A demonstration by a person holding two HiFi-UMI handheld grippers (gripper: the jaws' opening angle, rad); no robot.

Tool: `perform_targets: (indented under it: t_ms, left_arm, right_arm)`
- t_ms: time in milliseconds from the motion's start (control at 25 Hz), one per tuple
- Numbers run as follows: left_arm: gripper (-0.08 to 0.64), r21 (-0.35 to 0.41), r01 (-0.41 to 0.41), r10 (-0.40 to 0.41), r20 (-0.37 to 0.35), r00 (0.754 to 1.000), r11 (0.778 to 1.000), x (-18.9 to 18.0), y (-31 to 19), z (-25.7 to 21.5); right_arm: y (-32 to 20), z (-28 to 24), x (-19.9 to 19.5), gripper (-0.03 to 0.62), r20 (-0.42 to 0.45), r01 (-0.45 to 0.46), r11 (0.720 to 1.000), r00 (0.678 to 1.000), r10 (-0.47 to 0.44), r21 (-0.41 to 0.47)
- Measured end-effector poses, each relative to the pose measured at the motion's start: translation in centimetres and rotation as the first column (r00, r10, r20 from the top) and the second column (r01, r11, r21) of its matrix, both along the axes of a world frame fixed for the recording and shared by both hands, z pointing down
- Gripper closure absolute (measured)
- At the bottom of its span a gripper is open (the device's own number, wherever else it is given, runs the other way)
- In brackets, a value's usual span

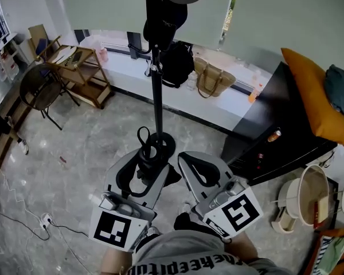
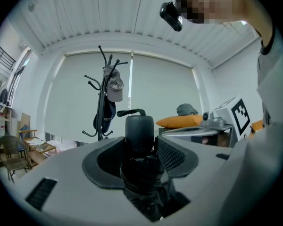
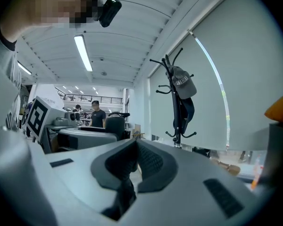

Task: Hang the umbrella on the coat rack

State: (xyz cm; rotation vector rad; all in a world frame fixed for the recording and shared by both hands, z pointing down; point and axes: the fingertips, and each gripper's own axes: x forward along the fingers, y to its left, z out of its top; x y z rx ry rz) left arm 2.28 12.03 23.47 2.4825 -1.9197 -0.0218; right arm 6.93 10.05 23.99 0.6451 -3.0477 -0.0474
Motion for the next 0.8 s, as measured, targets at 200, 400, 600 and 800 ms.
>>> perform_targets:
  t_ms: [200, 400, 600, 800]
  left_arm:
    - [0.331, -0.034, 0.036, -0.036, -0.005, 0.999, 0.999, 0.9, -2.1, 0.7]
    - [0.331, -0.044, 0.072, -0.072, -0.002, 0.997, 0.996, 1.7, -4.0, 0.7]
    - [0.331, -0.046, 0.102, -0.102, 0.005, 0.995, 0.994, 2.5, -5.4, 0.8]
    - [0.331, -0.011, 0.144, -0.143, 0.012, 0.990, 0.990, 3.3, -6.4, 0.4]
  right_arm:
    - [-2.4, 0.1, 0.7, 0.581, 0.000, 0.037, 0.999, 0.999, -0.037, -0.007]
    - [-4.5, 0.0, 1.3, 0.581, 0.009, 0.077, 0.997, 0.997, -0.077, -0.018]
    - [-5.9, 0.3, 2.1, 0.581, 0.013, 0.108, 0.994, 0.994, -0.108, -0.019]
    - [-7.1, 0.4, 3.5, 0.581, 0.026, 0.131, 0.991, 0.991, -0.130, -0.024]
